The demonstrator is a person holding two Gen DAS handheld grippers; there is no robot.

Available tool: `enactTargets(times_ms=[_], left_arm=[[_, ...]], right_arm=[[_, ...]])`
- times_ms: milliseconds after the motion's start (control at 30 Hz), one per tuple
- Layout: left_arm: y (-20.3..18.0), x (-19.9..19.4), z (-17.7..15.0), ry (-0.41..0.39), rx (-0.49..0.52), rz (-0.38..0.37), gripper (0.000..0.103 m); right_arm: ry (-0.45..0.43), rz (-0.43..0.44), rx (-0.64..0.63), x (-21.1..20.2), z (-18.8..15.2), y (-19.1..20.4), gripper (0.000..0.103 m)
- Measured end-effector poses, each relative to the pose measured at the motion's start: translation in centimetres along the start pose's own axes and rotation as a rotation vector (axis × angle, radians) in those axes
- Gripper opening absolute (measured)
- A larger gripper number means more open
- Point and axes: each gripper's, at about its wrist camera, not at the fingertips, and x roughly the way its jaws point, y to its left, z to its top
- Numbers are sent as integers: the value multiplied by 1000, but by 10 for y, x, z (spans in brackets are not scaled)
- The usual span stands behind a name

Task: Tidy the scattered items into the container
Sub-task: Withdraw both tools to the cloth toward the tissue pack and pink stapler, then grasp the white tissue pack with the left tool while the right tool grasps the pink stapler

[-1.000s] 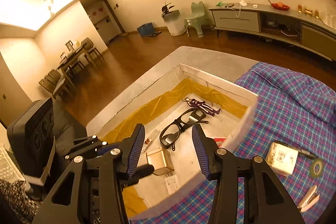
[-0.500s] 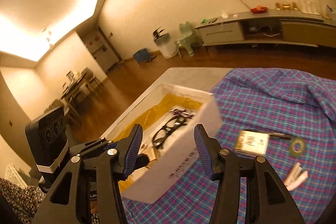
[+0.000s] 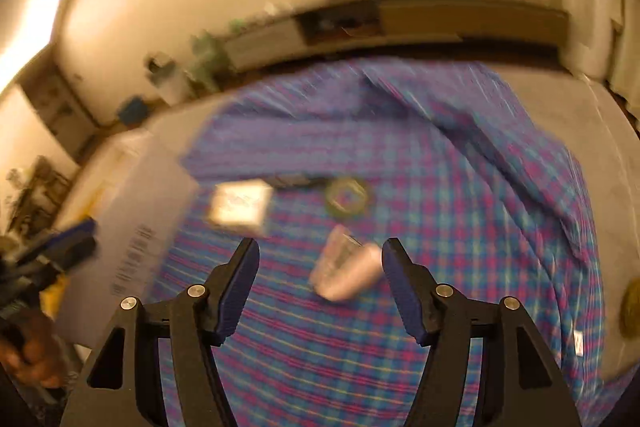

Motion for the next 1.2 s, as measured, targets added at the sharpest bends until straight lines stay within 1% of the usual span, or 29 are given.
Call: enactTargets(times_ms=[67,167,300,367,433,467,500,533,567,633,667,700,733,767,833,900,1000,1067,1100,1133,1200], left_arm=[[-2,22,3,21,-20,19,53],[2,55,8,39,-48,74,53],[19,89,11,55,-105,137,53],[27,101,9,66,-134,146,53],[33,111,7,73,-160,147,53],[35,115,6,81,-177,135,53],[35,118,4,84,-196,107,53],[33,119,3,89,-209,70,53],[26,120,2,110,-207,13,54],[2,122,-2,170,-139,-133,54],[-13,121,-5,196,-80,-185,54],[-26,117,-8,200,-25,-195,54],[-35,113,-10,186,17,-177,54],[-39,109,-10,171,44,-159,54],[-37,103,-7,139,53,-130,54],[-29,100,-2,95,44,-84,54],[-20,100,4,51,46,-36,55],[-15,105,7,39,51,-30,55],[-14,109,9,34,53,-31,56],[-16,113,11,32,54,-34,56],[-20,121,12,34,60,-45,57]], right_arm=[[39,-14,-6,16,-5,-4,69],[78,-28,-24,33,-9,-4,70],[88,-70,-40,43,-13,-8,70],[92,-76,-23,51,-13,-15,70],[92,-59,-6,55,-12,-20,70],[89,-44,2,57,-12,-23,70],[87,-29,8,58,-11,-25,70],[88,-15,13,60,-10,-27,69],[88,-1,12,60,-9,-28,67],[92,32,-20,61,-6,-24,52],[92,29,-57,62,-4,-19,49],[92,14,-104,61,-3,-13,47],[90,-4,-157,60,-2,-7,44],[87,-17,-207,58,-1,-2,43],[84,-36,-276,56,-1,6,40],[85,-44,-296,56,-1,8,40],[83,-23,-262,59,-2,3,40],[83,-13,-206,63,-3,-2,50],[80,-9,-177,66,-4,-4,61],[76,5,-145,67,-5,-7,64],[86,63,-72,71,-7,-14,63]])
